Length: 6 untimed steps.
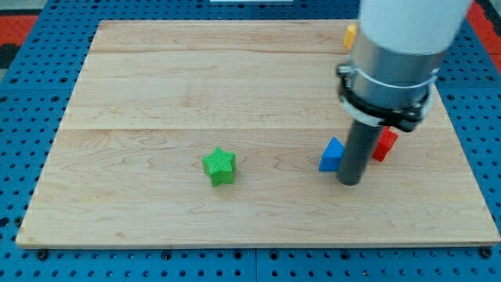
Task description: Push the red star closer to the green star
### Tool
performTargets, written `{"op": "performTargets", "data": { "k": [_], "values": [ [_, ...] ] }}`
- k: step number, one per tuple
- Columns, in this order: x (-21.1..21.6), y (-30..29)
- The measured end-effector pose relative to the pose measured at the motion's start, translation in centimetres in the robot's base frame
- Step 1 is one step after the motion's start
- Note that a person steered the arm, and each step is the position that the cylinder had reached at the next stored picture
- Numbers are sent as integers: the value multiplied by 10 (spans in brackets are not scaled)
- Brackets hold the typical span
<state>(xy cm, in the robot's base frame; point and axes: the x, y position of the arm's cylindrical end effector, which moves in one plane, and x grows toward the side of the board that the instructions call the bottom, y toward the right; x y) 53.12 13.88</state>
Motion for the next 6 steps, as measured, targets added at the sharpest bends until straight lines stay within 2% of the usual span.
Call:
{"op": "performTargets", "data": {
  "k": [1,2,3,4,5,6],
  "values": [
    [1,61],
    [-26,113],
    [-53,113],
    [-56,62],
    [-55,-16],
    [-26,-79]
  ]
}}
